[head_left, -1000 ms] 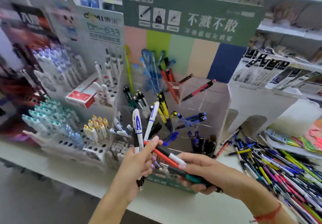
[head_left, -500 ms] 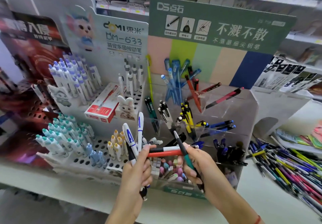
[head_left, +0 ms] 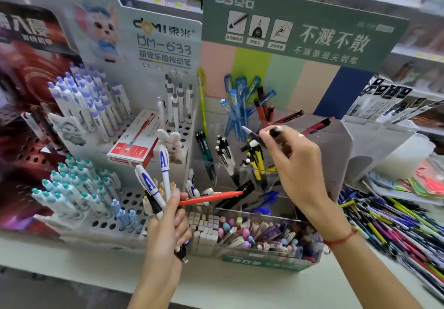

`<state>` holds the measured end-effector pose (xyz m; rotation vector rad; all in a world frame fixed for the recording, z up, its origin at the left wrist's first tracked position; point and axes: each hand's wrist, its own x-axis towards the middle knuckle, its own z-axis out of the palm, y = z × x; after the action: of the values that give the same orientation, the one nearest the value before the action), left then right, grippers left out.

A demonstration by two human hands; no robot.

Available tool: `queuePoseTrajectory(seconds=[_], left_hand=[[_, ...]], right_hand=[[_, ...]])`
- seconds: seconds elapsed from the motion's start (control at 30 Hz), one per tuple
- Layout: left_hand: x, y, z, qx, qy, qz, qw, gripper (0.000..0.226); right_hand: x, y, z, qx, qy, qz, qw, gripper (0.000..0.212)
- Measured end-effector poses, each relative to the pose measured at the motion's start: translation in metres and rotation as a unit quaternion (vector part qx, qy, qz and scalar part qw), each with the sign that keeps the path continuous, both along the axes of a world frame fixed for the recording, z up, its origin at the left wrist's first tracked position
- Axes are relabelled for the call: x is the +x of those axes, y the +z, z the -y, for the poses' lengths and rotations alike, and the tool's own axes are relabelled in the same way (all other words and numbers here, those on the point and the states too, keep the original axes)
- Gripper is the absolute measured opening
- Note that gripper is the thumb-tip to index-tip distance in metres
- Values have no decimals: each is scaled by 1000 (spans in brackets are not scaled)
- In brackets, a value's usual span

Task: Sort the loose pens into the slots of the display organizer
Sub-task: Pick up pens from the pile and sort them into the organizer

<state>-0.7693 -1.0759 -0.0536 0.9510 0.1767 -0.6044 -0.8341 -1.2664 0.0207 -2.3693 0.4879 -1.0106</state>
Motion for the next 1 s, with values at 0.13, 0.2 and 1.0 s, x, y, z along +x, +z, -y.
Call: queuePoseTrajectory(seconds=[0.13,0.2,1.0], left_hand=[[-1,-3,2,20,-48,13,999,28],[-3,-4,1,20,-59,16,998,27],[-2,-1,-9,-5,-76,4,997,24]], right_hand=[[33,2,8,-64,15,-255,965,32],[43,-1,6,-64,13,-336,940,34],[-25,-22,-14,413,88,-98,901,16]])
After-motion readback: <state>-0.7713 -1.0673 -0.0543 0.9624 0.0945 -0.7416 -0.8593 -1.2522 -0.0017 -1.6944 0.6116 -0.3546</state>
